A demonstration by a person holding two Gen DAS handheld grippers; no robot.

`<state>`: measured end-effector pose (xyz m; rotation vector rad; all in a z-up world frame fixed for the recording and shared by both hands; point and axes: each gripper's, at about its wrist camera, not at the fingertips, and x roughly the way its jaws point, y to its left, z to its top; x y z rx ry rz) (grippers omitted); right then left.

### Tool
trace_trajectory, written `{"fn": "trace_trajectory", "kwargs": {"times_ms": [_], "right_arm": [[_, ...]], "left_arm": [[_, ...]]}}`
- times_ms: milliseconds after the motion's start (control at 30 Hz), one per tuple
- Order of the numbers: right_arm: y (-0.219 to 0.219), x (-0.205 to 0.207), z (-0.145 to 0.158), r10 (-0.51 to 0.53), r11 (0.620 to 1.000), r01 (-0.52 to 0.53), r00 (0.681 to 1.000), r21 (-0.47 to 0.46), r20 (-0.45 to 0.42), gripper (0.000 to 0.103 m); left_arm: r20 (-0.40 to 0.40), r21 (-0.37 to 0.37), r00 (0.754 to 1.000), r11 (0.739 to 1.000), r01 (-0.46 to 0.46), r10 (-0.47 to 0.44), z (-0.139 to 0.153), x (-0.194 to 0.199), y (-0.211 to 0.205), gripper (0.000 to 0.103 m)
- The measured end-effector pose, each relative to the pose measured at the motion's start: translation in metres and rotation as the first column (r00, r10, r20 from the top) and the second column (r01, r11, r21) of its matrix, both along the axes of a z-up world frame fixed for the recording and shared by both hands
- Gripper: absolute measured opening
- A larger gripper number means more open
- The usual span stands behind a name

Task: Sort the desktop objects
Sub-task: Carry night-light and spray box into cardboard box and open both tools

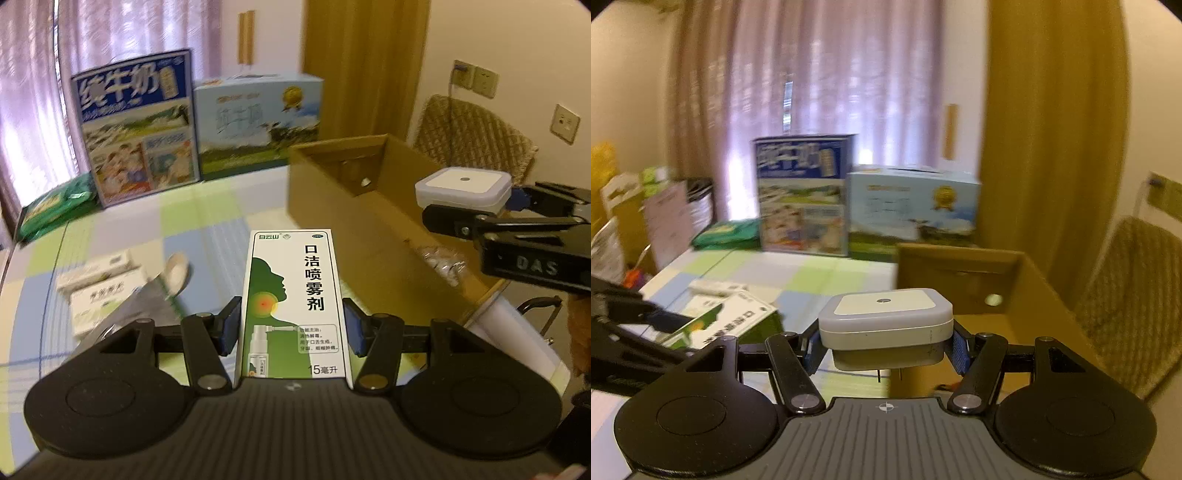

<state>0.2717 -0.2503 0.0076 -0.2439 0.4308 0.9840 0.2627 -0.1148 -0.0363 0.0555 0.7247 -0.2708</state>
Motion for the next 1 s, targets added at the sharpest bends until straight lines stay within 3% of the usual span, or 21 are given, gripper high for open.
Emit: {"fn": "trace_trajectory", "kwargs": {"times_ms": [100,567,1000], "right_arm": [[-0.012,0.016,0.001,-0.049,0.999,0.05,0.998,0.021,-0.032,0.061],[-0.057,0.061,-0.007,-0.248,0.969,0.249,0.968,0.009,-0.026,0.061],[-0.062,0.082,-0.014,-0.307,0.951,0.308,0.949,0.002,-0.074,0.061]], "left_arm": [[0.011,-0.004,0.999,1.0,0.03,-0.03,0.005,0.006,-0.017,0.051],[0.046,-0.036,0.988,0.988,0.148,-0.146,0.014,0.039,-0.095,0.051],[0.05,-0.038,0.974,0.974,0.221,-0.219,0.006,0.059,-0.123,0.051]]}}
